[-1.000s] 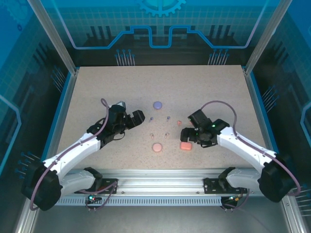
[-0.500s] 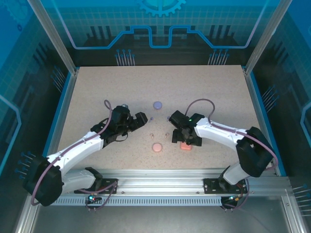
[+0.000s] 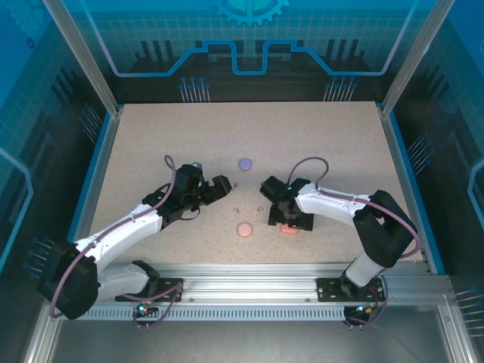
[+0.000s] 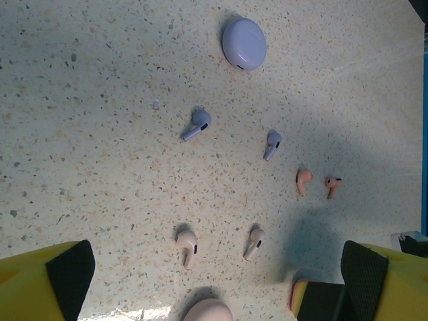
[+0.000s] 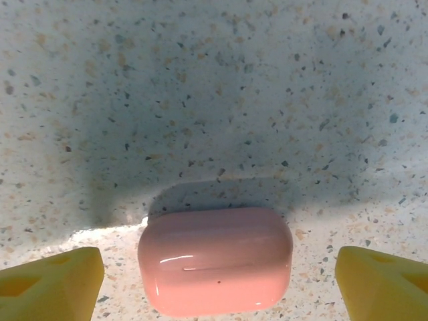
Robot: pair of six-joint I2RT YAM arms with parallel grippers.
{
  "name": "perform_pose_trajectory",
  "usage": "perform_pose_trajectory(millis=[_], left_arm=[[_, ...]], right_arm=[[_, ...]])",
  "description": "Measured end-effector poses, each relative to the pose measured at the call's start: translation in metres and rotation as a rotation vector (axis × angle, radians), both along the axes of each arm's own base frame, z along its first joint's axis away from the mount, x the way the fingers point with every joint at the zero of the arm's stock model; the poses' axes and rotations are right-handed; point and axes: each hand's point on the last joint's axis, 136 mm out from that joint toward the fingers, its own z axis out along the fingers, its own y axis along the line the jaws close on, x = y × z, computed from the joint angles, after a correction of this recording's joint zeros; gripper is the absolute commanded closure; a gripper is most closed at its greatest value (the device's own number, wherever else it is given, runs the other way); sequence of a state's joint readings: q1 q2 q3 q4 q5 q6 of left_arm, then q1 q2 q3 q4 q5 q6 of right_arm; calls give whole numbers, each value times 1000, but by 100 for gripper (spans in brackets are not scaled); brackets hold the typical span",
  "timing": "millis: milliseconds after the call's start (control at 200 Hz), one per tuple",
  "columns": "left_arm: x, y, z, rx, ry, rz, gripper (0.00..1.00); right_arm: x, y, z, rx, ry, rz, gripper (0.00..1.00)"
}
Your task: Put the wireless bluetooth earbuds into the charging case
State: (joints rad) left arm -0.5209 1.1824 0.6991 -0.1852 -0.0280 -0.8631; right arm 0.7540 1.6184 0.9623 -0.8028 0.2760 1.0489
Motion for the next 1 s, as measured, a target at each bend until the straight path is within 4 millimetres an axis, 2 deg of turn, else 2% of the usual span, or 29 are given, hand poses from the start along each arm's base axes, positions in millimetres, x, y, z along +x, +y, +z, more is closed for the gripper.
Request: perform_pose_trajectory(millis=[470, 830, 1001], left_arm=[[2, -5, -2, -7, 12, -14, 1], [4, -6, 0, -10, 8, -15, 1], [6, -13, 6, -15, -1, -27, 1]], right_arm=[[-7, -2, -19, 33, 16, -8, 16], [-6, -2, -21, 96, 30, -7, 18], [-5, -4, -21, 107, 39, -5, 22]])
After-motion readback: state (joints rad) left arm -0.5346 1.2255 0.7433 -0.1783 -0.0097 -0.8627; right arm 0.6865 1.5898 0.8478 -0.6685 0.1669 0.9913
